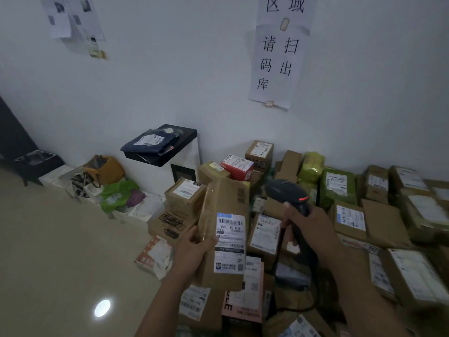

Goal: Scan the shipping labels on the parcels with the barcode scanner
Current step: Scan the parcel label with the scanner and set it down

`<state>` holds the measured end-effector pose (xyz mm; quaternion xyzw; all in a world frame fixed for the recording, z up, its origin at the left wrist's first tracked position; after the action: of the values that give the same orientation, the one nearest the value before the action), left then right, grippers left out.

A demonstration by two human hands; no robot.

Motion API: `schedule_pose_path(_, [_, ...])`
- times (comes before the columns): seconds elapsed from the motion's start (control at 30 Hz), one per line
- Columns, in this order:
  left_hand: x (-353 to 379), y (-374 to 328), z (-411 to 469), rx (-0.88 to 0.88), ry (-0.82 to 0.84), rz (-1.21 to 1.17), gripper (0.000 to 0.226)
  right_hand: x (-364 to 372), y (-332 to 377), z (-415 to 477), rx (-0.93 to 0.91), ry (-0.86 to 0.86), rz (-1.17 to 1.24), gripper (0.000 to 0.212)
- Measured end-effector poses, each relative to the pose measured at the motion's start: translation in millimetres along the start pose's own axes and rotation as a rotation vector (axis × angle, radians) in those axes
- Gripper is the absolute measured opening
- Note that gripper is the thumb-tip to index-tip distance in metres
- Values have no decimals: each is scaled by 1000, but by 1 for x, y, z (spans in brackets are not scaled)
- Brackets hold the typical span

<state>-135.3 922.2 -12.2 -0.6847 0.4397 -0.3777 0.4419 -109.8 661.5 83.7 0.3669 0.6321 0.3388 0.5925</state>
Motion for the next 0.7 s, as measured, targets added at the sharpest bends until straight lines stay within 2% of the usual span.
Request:
schedule_pose_path(0.1, [30,1,2,-45,87,93,71,-13,-11,-1,6,-100,67,33])
schedule_pose_path(0.2, [58,0,13,-120,164,59,56,-20,-23,-1,44,-137,88,32])
schedule_pose_path(0.37, [88,12,40,-84,206,248,53,-24,-33,10,77,-160,118,33])
schedule_pose_path(0.57, [102,8,51,177,289,618,40,-30,-29,17,74,-211,121,33])
schedule_pose_path(0.7, [114,3,33,500,298,632,39,-29,-28,17,72,-219,130,29])
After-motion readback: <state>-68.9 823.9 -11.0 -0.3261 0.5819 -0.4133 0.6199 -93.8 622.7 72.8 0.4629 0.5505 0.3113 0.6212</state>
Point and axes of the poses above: each hand's wrist, its own z-axis towards the middle knuckle, its own x-axis out of the palm, y = z × x, the point moved 1 cm from there along z, towards the middle knuckle, and after that the axes turned 15 degrees about -z, right-handed, at the moved point
